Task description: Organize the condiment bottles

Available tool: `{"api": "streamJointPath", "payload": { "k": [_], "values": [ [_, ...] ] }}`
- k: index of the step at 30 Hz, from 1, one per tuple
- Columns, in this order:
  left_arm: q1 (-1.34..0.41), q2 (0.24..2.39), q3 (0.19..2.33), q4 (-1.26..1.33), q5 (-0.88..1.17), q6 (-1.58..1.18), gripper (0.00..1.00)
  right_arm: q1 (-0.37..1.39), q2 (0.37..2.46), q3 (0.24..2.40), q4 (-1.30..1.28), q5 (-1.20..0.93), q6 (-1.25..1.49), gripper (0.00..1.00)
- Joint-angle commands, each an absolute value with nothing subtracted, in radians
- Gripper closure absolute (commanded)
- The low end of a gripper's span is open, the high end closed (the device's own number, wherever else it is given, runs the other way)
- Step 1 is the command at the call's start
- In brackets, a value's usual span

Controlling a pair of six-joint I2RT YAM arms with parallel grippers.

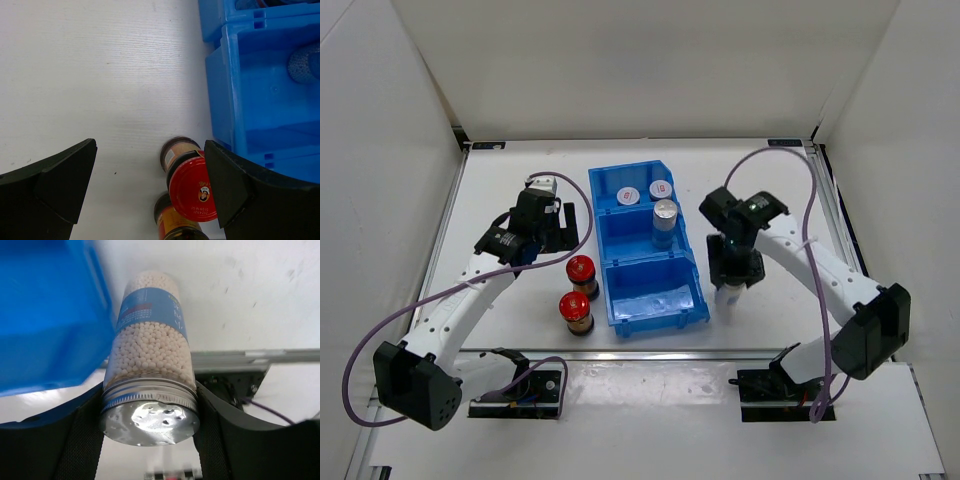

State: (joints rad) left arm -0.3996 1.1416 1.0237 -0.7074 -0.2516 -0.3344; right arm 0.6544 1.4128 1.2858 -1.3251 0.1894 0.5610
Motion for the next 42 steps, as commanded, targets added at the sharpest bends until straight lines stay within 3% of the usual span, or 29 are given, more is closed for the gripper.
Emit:
{"api": "streamJointPath", "payload": {
  "k": [1,11,18,24,31,36,42],
  "values": [
    [-0.403,1.134,1.042,-0.715,-0.245,-0.341,0.00,0.650,1.436,1.510,-1.437,0.333,0.583,0.99],
    [-0.403,1.124,1.042,-0.715,-0.256,-0.341,0.00,0.790,1.701,2.169,-1.516,0.439,0.414,1.00],
    [-0.403,1.124,1.032,-0.715,-0.256,-0.341,0.00,0.868,1.983,2.619,-1.555,0.275,0.215,1.00],
    [-0.413,1.115,1.032,-0.715,-0.267,-0.341,0.00,0.877,2.161,2.665,-1.574,0.180,0.225,1.00],
    [-0.413,1.115,1.032,-0.715,-0.278,-0.331,0.00,0.877,2.233,2.639,-1.574,0.169,0.245,1.00],
    [-0.413,1.115,1.032,-0.715,-0.287,-0.322,0.00,0.848,2.266,2.586,-1.574,0.178,0.255,0.85],
    [-0.413,1.115,1.032,-0.715,-0.269,-0.322,0.00,0.815,2.345,2.595,-1.592,0.140,0.255,0.84]
  ]
}}
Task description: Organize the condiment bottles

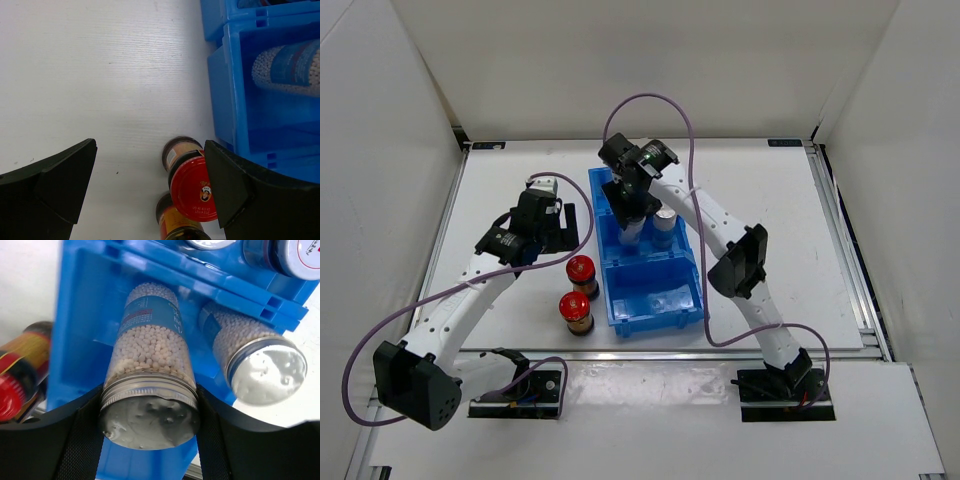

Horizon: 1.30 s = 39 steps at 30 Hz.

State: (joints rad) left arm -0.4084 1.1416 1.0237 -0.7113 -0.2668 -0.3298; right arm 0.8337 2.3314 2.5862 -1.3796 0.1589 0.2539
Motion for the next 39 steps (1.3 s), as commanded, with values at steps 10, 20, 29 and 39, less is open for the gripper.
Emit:
{"api": "streamJointPath", "payload": {
  "k": [10,20,29,39],
  "values": [
    [-0.413,1.115,1.005,-0.684,-0.144,-0.331,0.00,0.804,2.385,2.614,-1.592,0.130,0.264,0.37],
    [-0.422,1.106,0.996,-0.664,-0.052,-0.313,0.00,0.804,2.376,2.726,-1.623,0.120,0.276,0.09],
    [-0.431,1.115,0.966,-0.644,0.014,-0.313,0.00,0.804,2.312,2.965,-1.632,0.143,0.310,0.01],
    [-0.431,1.115,0.899,-0.635,0.058,-0.313,0.00,0.804,2.241,2.948,-1.632,0.255,0.319,0.01]
  ]
}}
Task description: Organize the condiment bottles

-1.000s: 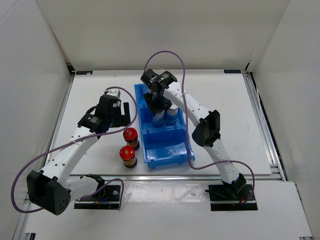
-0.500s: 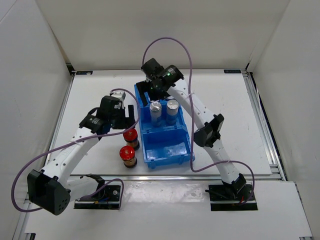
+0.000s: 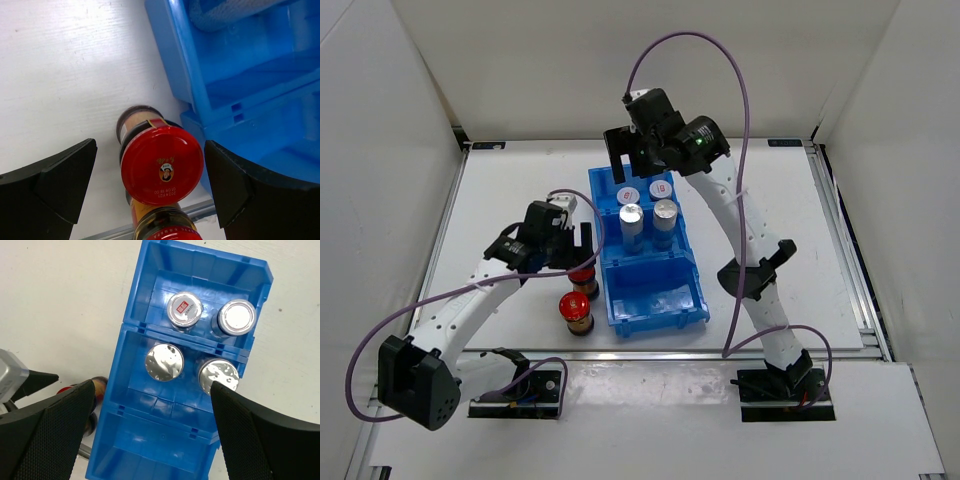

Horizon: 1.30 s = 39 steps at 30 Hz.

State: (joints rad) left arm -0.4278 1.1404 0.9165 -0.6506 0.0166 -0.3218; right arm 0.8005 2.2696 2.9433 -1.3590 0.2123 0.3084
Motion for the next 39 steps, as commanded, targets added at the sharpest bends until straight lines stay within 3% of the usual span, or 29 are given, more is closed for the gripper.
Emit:
{"api": "streamJointPath", "payload": {
  "k": [1,11,14,18,19,21,22,24,25,26,39],
  "values": [
    [-0.431,1.115,0.899,-0.635,0.046,-0.313,0.00,0.804,2.241,2.948,-1.632,0.255,0.319,0.01],
    [-0.442,1.126,0.859,-0.617,0.066,-0.304,0.00,0.795,2.232,2.927,-1.632,0.273,0.310,0.01],
    [-0.442,1.135,0.859,-0.617,0.086,-0.295,0.05,0.785,2.212,2.904,-1.632,0.284,0.310,0.01],
    [-0.442,1.155,0.859,-0.607,0.086,-0.285,0.22,0.776,2.192,2.864,-1.632,0.296,0.310,0.01],
    [-0.442,1.155,0.859,-0.607,0.086,-0.285,0.33,0.766,2.183,2.864,-1.632,0.308,0.310,0.01],
    [-0.442,1.155,0.879,-0.636,0.051,-0.285,0.45,0.765,2.174,2.853,-1.632,0.318,0.310,0.01],
    [-0.442,1.155,0.879,-0.646,0.035,-0.285,0.58,0.756,2.174,2.841,-1.632,0.318,0.310,0.01],
    [-0.442,1.155,0.925,-0.684,-0.044,-0.285,0.71,0.756,2.164,2.832,-1.632,0.328,0.301,0.01],
    [-0.442,1.155,0.945,-0.696,-0.070,-0.285,0.86,0.747,2.154,2.832,-1.632,0.328,0.301,0.01],
    [-0.442,1.155,0.966,-0.710,-0.109,-0.276,0.89,0.747,2.154,2.832,-1.632,0.328,0.301,0.01],
    [-0.554,1.204,1.443,-0.792,-0.169,-0.177,0.89,0.719,2.013,2.663,-1.632,0.440,0.350,0.01]
  ]
}}
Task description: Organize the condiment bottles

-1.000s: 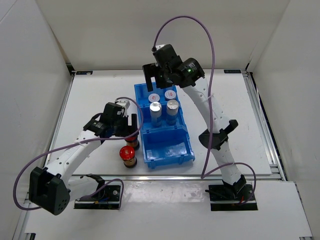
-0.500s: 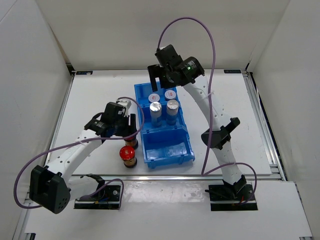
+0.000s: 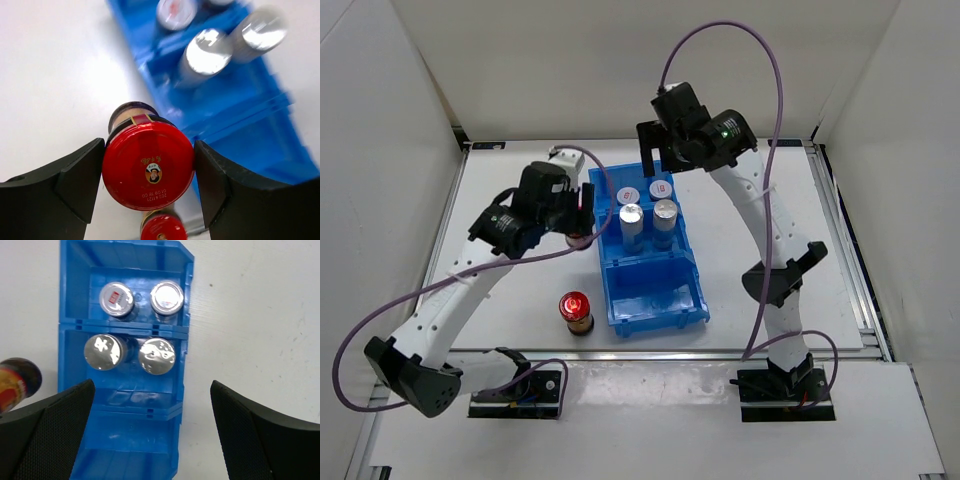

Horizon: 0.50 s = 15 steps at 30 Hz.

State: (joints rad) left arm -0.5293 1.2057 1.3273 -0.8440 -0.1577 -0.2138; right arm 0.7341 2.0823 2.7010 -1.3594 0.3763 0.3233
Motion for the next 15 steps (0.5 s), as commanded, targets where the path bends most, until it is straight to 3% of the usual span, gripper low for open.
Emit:
{"api": "streamJointPath", "payload": {
  "k": [1,9,15],
  "values": [
    [-0.567,1.204,1.463,-0.792,-0.106,-0.176,0.89,0.719,1.996,2.640,-1.632,0.451,0.362,0.01],
    [-0.701,1.339,1.626,-0.756,0.141,-0.186,0.89,0.598,1.746,2.242,-1.540,0.448,0.463,0.01],
    [-0.800,1.419,1.612,-0.686,0.181,-0.219,0.89,0.469,1.571,2.057,-1.467,0.365,0.450,0.01]
  ]
}}
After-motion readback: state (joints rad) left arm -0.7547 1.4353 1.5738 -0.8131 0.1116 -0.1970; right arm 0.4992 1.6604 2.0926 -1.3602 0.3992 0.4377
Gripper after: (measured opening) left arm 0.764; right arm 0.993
